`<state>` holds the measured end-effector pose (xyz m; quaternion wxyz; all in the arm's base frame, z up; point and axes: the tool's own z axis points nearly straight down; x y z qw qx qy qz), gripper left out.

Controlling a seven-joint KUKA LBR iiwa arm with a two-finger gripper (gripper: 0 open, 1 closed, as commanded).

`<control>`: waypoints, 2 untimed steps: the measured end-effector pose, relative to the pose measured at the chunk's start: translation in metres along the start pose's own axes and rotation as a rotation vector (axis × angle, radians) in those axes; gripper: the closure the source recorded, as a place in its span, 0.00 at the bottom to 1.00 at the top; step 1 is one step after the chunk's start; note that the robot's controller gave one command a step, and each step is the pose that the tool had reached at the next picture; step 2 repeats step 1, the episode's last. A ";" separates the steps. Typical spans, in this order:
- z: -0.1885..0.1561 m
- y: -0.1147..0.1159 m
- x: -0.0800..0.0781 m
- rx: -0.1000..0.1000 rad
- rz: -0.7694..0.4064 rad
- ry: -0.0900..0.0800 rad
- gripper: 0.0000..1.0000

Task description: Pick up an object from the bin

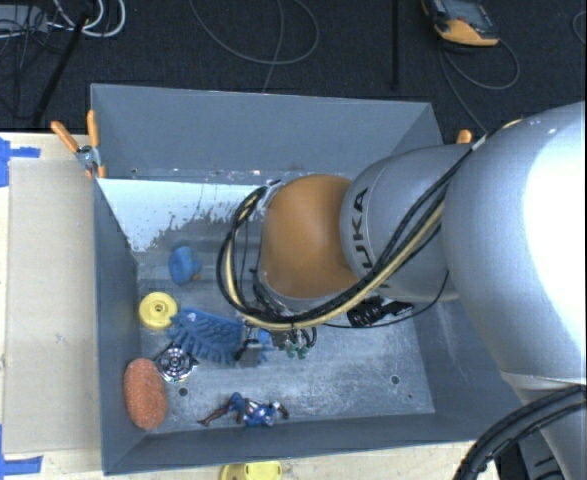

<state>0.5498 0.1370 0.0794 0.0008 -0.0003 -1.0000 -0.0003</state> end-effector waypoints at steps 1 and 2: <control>-0.166 -0.006 0.026 -0.001 0.002 -0.007 1.00; -0.166 -0.006 0.026 -0.001 0.002 -0.007 1.00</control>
Offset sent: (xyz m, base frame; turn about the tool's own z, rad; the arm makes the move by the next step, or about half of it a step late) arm 0.0000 0.0000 0.0000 0.0000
